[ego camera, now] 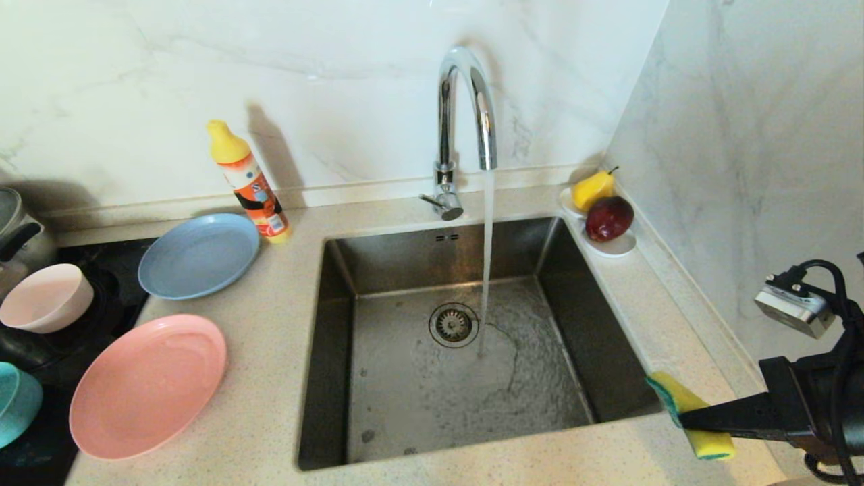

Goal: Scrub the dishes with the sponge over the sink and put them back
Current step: Put down the sponge

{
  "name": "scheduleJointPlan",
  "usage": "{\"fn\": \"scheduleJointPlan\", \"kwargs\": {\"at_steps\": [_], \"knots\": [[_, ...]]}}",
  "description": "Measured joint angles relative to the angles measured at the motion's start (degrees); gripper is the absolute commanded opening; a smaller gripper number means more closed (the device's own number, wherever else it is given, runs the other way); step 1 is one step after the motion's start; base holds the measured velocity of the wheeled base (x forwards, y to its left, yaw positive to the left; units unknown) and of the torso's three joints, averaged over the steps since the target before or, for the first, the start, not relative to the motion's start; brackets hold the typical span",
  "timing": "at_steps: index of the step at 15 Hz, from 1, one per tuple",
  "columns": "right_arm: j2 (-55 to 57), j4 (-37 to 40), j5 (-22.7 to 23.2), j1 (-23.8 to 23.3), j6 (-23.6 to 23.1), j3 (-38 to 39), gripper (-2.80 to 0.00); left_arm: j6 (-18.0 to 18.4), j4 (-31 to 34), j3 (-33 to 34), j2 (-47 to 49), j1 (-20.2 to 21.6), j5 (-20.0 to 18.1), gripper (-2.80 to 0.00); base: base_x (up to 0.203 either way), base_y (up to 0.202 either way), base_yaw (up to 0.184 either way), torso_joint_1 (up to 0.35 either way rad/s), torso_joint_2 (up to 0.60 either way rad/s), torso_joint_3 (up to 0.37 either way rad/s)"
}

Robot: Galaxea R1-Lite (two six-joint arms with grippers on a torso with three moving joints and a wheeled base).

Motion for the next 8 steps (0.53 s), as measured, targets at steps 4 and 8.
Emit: {"fn": "scheduleJointPlan", "kwargs": {"at_steps": [4, 8], "knots": [[0.1, -0.1, 0.0, -0.1, -0.5, 0.7, -2.8, 0.9, 3.3, 3.4, -4.6, -0.1, 4.9, -2.8, 0.0, 0.0, 0.0, 0.0, 0.0, 0.0], [0.1, -2.2, -0.3, -0.3, -0.9, 2.7, -2.8, 4.0, 5.6, 3.8, -5.6, -0.1, 5.2, -2.8, 0.0, 0.0, 0.0, 0.0, 0.0, 0.0]]}}
